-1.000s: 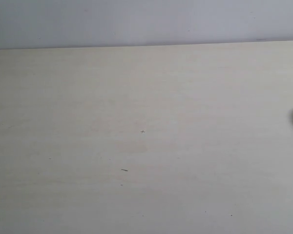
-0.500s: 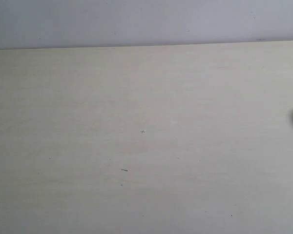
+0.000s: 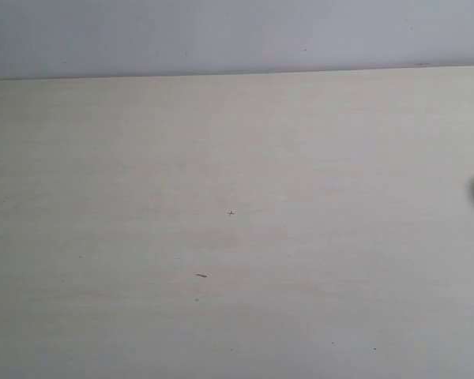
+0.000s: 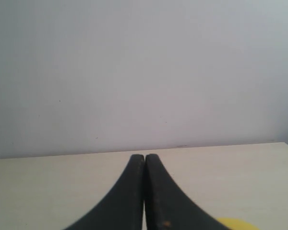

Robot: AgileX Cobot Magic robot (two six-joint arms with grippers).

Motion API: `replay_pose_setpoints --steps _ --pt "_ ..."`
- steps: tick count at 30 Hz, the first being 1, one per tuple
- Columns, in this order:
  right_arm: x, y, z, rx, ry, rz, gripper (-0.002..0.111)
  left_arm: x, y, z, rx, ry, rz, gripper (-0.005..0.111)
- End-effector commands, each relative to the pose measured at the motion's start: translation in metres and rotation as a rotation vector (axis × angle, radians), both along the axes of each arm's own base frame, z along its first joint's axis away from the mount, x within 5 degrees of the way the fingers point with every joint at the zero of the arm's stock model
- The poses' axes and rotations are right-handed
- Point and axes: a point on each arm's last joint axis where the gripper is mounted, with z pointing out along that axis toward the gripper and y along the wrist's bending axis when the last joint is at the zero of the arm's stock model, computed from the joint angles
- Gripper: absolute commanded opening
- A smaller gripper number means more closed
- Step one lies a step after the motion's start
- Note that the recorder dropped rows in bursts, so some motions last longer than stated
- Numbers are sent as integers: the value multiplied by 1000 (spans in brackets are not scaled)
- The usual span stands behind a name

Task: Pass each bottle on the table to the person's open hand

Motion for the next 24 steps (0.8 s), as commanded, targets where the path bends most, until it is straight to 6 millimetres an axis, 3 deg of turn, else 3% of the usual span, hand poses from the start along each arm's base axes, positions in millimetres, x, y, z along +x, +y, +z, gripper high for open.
replay_pose_setpoints --steps 1,14,24 --pt "0 0 -1 8 -3 -4 0 0 0 0 -12 -13 1 0" --pt "0 -1 -4 -24 26 -10 0 0 0 0 -12 -13 1 0" --pt "0 0 -7 111 59 -3 0 0 0 0 -11 -13 1 0"
